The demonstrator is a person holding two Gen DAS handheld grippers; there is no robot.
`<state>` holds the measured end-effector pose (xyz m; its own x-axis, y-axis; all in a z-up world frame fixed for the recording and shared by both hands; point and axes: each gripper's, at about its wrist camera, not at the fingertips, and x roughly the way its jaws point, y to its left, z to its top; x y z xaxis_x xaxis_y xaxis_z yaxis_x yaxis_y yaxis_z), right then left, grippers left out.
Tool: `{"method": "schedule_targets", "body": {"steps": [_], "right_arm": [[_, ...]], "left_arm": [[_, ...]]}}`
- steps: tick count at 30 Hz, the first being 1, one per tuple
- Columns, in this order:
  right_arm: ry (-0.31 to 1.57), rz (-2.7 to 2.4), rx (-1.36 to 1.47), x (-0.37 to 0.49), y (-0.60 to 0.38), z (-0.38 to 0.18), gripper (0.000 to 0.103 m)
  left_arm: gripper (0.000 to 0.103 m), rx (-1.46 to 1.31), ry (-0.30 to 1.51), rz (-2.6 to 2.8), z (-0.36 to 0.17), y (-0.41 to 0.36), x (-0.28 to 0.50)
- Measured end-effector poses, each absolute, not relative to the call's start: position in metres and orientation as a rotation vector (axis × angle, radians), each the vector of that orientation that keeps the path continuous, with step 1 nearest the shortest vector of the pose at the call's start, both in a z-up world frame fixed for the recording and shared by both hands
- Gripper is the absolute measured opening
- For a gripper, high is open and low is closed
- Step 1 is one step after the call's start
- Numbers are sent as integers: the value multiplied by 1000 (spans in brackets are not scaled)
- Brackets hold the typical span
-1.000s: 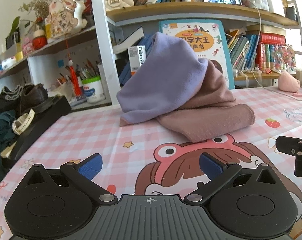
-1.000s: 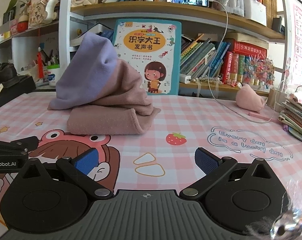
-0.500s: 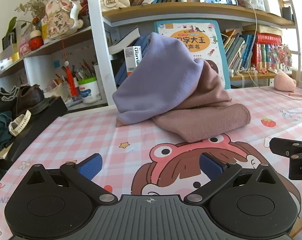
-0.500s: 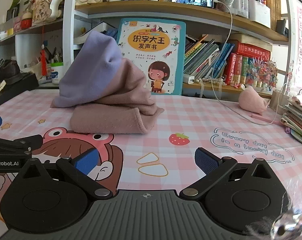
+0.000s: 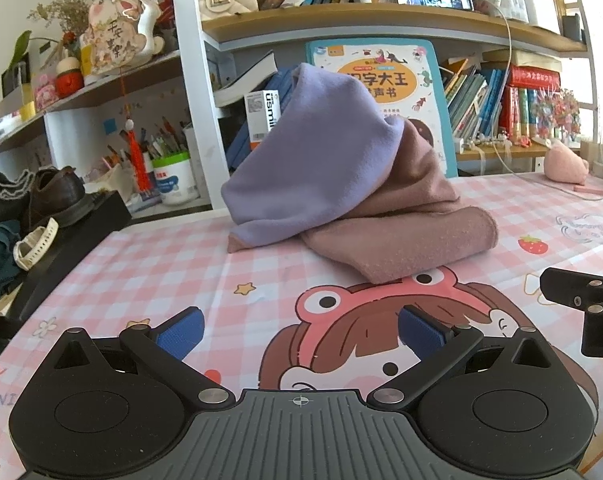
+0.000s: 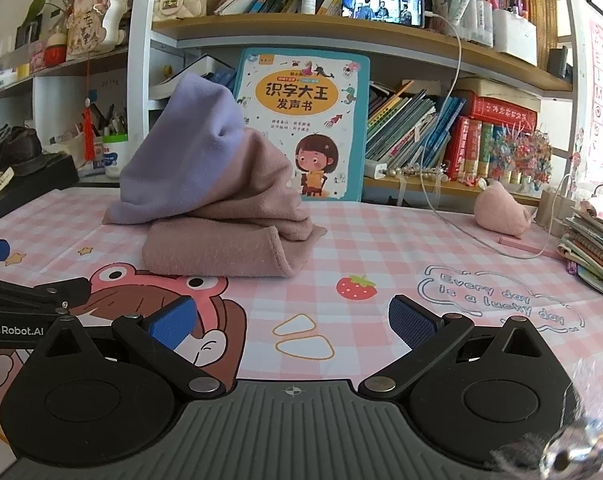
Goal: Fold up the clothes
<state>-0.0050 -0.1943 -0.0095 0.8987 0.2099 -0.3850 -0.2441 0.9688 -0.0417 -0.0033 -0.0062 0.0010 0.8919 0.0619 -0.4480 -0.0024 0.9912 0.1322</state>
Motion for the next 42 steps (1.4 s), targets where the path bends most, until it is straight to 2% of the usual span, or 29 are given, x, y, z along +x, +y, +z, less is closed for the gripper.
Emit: {"method": "schedule_targets", "body": {"steps": [17, 25, 42], "right_arm": [[398, 222, -49, -4, -202, -9, 103], [398, 212, -48, -4, -202, -10, 103], [461, 257, -51, 10, -201, -13, 103]], "left_arm": [[103, 140, 405, 94, 6, -8, -12], [103, 55, 496, 95, 0, 7, -2], [103, 120, 430, -59, 11, 4, 6]]}}
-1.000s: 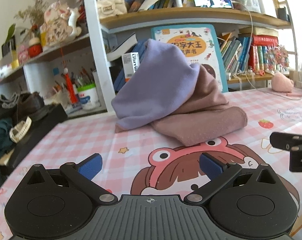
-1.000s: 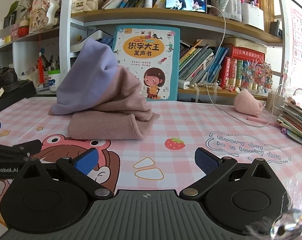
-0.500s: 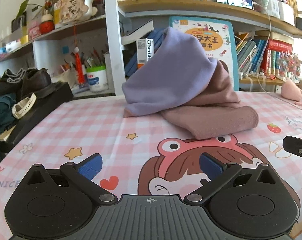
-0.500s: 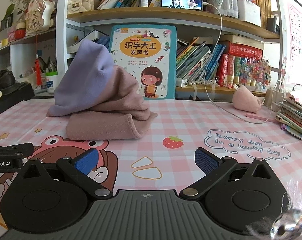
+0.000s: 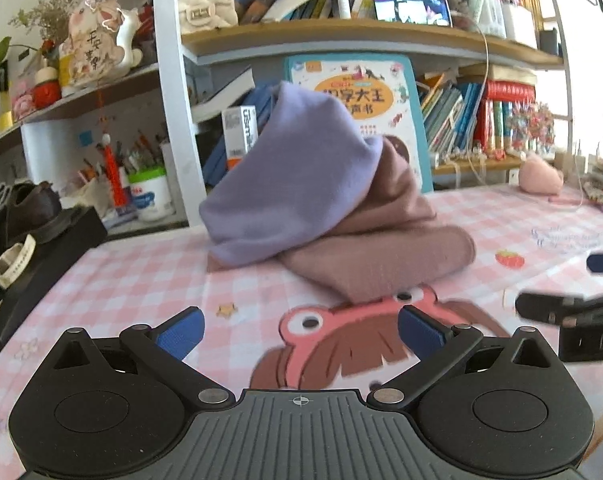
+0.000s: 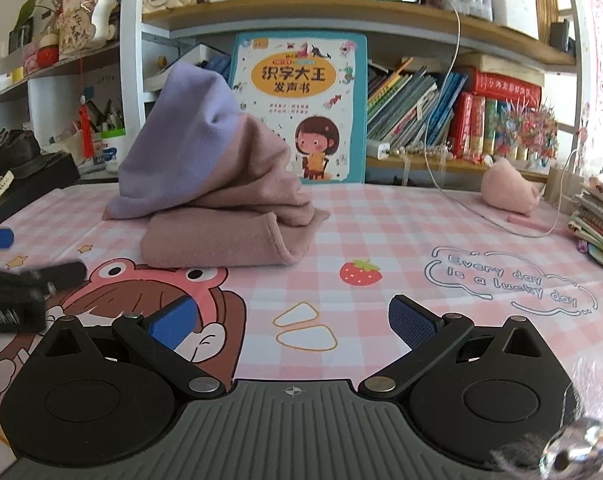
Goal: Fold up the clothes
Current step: 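Grasp the pink sweater edge with the right gripper and lift it up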
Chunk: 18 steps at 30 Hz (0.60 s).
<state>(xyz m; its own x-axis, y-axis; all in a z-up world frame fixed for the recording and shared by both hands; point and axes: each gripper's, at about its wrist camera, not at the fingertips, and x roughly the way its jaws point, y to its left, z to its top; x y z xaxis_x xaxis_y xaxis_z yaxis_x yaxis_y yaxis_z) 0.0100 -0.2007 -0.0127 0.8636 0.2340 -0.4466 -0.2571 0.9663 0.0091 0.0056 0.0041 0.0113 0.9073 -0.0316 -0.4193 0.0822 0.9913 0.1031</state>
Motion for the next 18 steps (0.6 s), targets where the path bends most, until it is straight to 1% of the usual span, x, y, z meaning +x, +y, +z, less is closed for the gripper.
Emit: {"method": "schedule_targets", "body": {"steps": [6, 7, 9, 10, 13, 17, 18], "right_arm": [[480, 299, -70, 31, -202, 0, 103], [490, 312, -83, 37, -201, 2, 100], [513, 339, -116, 49, -195, 5, 100], [523, 355, -136, 56, -192, 6, 98], [549, 389, -179, 73, -181, 6, 87], [604, 417, -175, 94, -170, 1, 79], [613, 419, -176, 99, -168, -1, 79]], "left_arm": [[103, 163, 425, -77, 21, 9, 32], [103, 163, 427, -87, 22, 10, 37], [103, 153, 441, -100, 22, 11, 47], [103, 149, 450, -103, 20, 12, 52], [103, 141, 484, -94, 13, 15, 66], [103, 117, 521, -83, 6, 21, 72], [103, 116, 523, -85, 5, 21, 71]]}}
